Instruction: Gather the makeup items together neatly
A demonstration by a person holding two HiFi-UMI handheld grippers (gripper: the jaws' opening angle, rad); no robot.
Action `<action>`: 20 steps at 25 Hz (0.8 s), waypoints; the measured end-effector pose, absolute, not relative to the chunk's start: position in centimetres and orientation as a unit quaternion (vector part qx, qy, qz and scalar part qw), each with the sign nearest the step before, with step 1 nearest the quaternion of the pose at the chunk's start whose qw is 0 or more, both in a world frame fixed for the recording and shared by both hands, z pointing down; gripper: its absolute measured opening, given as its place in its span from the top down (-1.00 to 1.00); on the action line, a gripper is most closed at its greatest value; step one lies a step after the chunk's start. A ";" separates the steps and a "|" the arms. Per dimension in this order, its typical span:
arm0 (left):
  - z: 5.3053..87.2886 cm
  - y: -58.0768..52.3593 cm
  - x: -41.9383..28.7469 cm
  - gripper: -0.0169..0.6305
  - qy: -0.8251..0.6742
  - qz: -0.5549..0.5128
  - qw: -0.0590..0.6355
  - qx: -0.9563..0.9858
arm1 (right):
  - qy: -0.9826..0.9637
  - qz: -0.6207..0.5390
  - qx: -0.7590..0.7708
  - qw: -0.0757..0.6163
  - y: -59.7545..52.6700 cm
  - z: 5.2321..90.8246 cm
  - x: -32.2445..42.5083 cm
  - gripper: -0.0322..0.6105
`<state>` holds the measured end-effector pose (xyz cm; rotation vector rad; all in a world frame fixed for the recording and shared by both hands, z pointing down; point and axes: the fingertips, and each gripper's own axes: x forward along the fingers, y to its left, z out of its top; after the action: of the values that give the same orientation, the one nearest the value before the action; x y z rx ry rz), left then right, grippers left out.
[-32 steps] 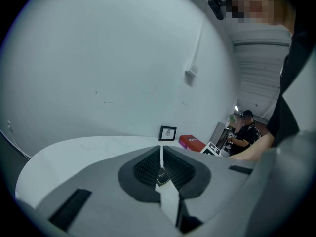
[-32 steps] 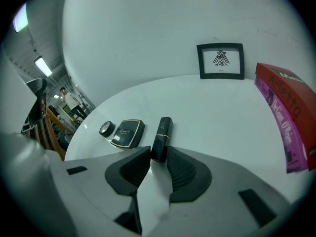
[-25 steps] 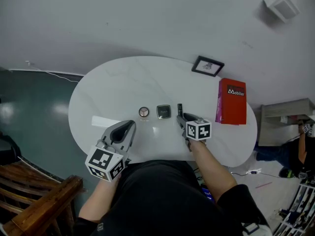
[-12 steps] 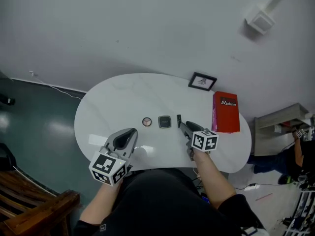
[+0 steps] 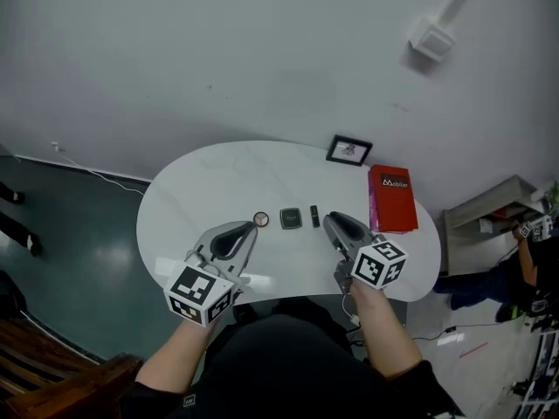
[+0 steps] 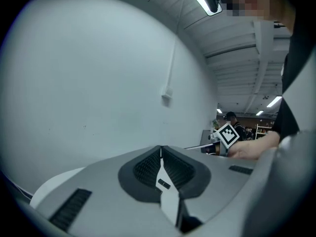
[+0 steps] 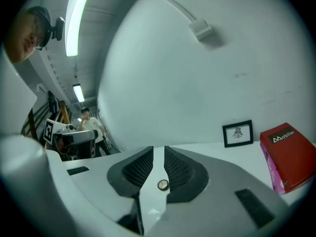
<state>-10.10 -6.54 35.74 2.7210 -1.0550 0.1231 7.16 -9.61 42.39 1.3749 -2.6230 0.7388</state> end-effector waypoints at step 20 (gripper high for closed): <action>25.5 -8.9 -5.8 0.87 -0.401 0.039 0.025 0.915 | -0.933 0.042 0.353 -0.062 -6.6 24.2 8.9 0.79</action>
<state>-5.76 -8.90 25.45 2.8293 -1.2383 0.1209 8.92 -6.64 24.15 1.1563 -3.0519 0.1361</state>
